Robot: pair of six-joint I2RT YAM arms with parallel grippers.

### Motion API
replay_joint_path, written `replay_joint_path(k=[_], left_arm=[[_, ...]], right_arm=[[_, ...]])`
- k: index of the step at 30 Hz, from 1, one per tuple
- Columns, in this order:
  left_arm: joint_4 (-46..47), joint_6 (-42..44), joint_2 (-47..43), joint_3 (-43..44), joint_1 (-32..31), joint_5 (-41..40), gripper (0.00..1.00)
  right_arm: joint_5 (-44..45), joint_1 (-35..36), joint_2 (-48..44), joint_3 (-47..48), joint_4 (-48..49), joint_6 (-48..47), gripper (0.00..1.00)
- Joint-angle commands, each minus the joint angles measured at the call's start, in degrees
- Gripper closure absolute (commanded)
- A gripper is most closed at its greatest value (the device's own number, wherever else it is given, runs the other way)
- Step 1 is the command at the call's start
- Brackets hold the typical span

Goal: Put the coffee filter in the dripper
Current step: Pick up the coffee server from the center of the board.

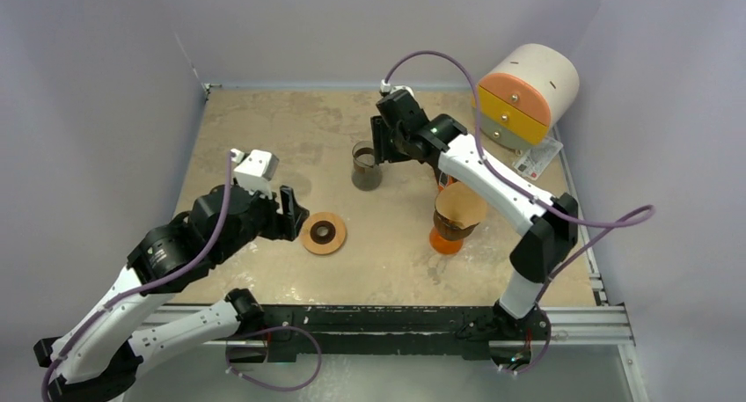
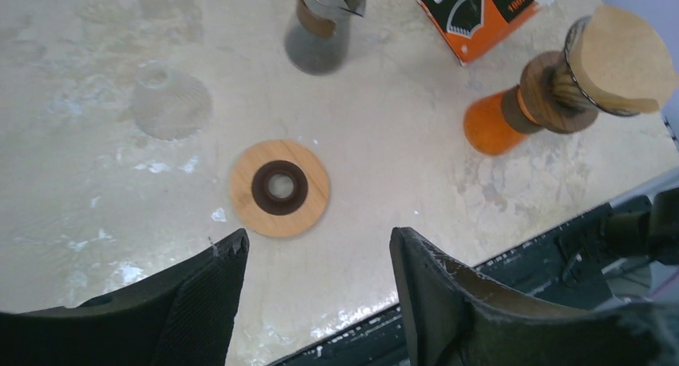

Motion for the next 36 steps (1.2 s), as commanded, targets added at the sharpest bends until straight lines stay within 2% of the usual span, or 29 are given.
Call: replay_joint_path(k=[1,11,17,22,29,36], left_arm=[[1.3,3.7,-3.2,-2.3,0.2,-8.6,0.34],[4.4,4.4,-9.7,-9.1,0.2,-13.7,0.3],[4.1,4.3,-9.2,-9.6,0.2,-12.5,0.28],[4.3,4.6,-8.5,-9.8,0.2,-11.9,0.28],[4.2,4.8,-8.2,-9.8,0.2,-12.1,0.28],[4.1,4.8,-8.3,-9.8,0.2,-12.3,0.28]], right_arm=[[-1.7,-1.8,4.4,5.9,1.7,0.9,0.45],[-2.9,-4.9,16.2,13.3,0.7,2.1,0.5],[-3.9,-6.3,19.3,14.7,1.6,2.8,0.53],[-4.8,-6.8,21.7,16.8,1.0,2.9,0.59],[-6.0,-6.8,22.5,17.9,0.6,2.8,0.77],[-7.9,-6.9,23.5,19.0,-0.9,1.5,0.8]])
